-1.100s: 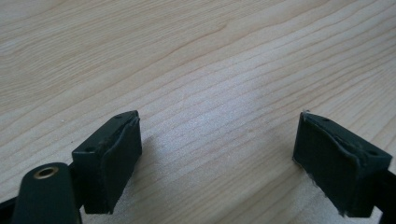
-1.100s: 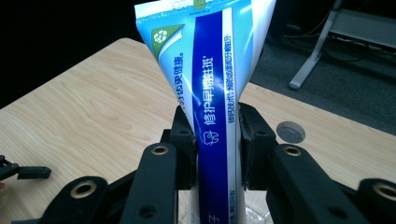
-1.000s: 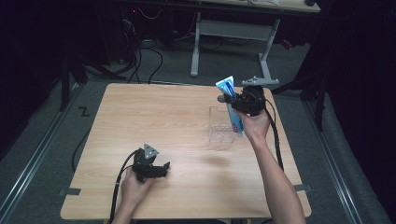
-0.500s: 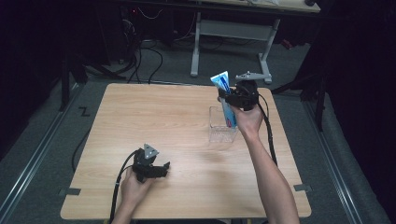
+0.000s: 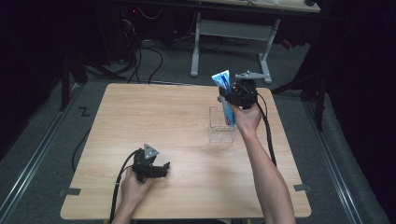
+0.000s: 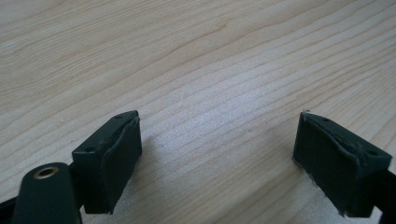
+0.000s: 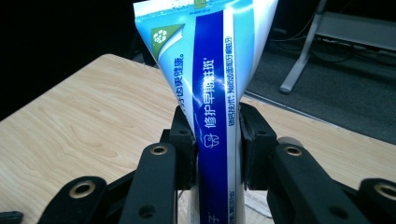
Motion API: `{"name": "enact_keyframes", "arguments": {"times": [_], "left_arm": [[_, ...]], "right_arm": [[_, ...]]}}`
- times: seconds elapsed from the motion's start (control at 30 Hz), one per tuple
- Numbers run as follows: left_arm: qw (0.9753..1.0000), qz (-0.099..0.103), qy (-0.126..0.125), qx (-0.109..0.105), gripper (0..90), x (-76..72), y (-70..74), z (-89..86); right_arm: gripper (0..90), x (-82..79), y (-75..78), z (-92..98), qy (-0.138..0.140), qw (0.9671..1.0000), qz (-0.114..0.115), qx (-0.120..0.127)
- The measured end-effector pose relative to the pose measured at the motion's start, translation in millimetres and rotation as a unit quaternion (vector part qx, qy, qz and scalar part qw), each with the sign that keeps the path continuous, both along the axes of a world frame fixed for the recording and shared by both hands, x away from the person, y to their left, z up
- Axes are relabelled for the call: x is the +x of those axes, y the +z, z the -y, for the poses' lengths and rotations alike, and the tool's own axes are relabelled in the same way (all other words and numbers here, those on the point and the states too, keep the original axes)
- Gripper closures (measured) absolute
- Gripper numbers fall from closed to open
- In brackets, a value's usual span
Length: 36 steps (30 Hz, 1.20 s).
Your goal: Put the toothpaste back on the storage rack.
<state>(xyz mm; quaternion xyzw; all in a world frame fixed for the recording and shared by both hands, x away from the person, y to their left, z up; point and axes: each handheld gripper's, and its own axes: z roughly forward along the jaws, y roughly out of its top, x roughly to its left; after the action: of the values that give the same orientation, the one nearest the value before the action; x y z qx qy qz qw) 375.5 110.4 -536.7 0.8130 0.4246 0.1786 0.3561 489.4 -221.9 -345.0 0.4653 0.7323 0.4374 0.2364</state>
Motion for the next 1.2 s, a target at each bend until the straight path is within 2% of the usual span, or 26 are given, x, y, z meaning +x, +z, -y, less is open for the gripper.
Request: {"name": "enact_keyframes", "arguments": {"times": [0.23, 0.37, 0.53, 0.77, 1.2], "left_arm": [[1.0, -0.001, -0.001, 0.0, 15.6, -0.1, 0.1, -0.1], [1.0, -0.001, -0.001, 0.001, 15.6, -0.1, 0.2, -0.1], [1.0, -0.001, -0.001, 0.001, 15.6, -0.2, 0.2, -0.2], [1.0, -0.001, 0.0, 0.001, 15.6, -0.3, 0.2, 0.0], [1.0, -0.001, -0.001, 0.001, 15.6, -0.3, 0.2, -0.1]], "right_arm": [[70.5, 5.4, -4.5, 0.2, -0.014, 0.9998, -0.003, -0.009], [70.5, 4.4, -5.4, 1.2, -0.016, 0.9998, 0.01, -0.012], [70.5, 6.3, -7.5, 3.6, -0.023, 0.9995, 0.004, -0.023], [70.3, 7.7, -12.3, 8.5, -0.03, 0.9995, -0.003, -0.011], [70.1, 6.9, -16.9, 11.7, -0.031, 0.9994, -0.007, -0.01]]}}
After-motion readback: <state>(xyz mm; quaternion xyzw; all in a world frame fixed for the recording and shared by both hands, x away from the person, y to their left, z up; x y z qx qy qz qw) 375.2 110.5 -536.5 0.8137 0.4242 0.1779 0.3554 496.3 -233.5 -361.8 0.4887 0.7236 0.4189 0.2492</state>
